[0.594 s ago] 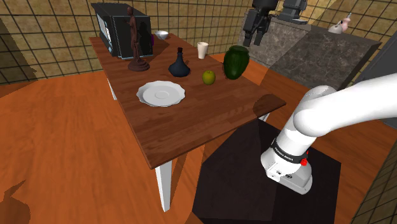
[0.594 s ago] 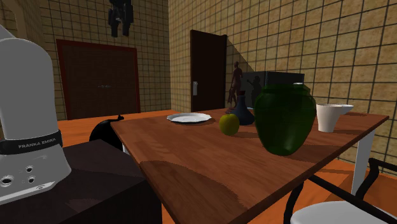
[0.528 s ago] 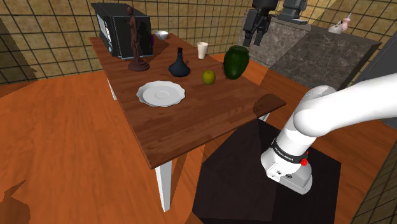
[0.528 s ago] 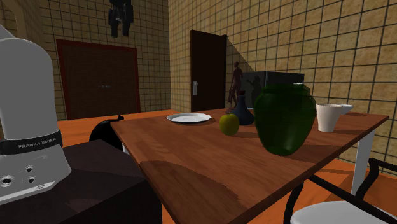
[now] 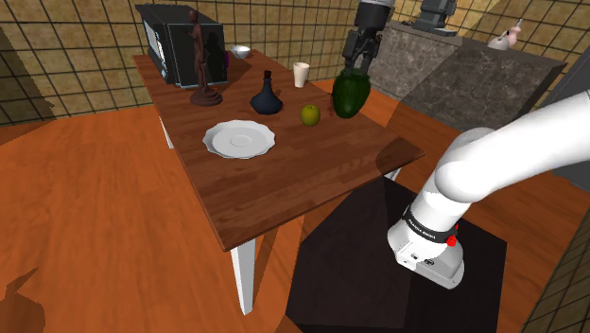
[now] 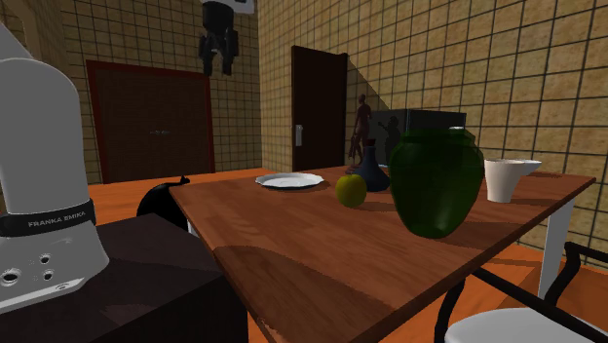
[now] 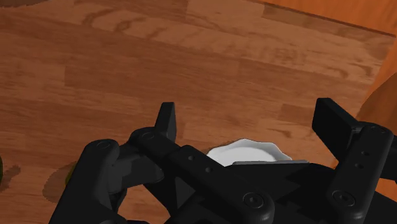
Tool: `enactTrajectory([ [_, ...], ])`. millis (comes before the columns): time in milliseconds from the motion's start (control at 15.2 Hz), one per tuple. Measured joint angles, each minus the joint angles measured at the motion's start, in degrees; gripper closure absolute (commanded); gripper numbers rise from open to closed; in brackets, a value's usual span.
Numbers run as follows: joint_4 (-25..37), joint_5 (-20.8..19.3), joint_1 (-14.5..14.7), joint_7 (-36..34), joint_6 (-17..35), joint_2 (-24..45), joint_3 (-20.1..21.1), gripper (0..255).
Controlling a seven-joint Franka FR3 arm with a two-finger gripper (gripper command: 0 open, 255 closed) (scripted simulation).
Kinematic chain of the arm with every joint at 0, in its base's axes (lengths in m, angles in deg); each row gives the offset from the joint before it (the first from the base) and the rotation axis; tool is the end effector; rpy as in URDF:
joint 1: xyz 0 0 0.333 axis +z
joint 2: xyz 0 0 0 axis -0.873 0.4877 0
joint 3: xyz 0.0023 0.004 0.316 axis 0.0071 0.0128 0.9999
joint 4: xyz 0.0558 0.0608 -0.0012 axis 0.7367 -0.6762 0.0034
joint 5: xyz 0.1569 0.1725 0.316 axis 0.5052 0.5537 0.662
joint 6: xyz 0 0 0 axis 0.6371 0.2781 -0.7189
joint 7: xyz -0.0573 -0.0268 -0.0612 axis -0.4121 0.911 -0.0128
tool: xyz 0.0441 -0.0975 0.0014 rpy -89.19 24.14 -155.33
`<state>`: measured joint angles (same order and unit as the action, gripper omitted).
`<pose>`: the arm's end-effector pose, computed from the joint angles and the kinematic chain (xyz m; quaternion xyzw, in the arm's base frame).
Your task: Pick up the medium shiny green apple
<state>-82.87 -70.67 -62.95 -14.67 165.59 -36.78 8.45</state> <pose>0.3520 -0.0445 0.5772 -0.9984 0.0090 0.0161 0.0543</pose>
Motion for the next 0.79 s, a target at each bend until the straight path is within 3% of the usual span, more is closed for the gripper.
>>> enactTrajectory([
  [792, 6.1, -0.9, -1.8, 7.6, 15.8, 21.5, -6.4, 0],
])
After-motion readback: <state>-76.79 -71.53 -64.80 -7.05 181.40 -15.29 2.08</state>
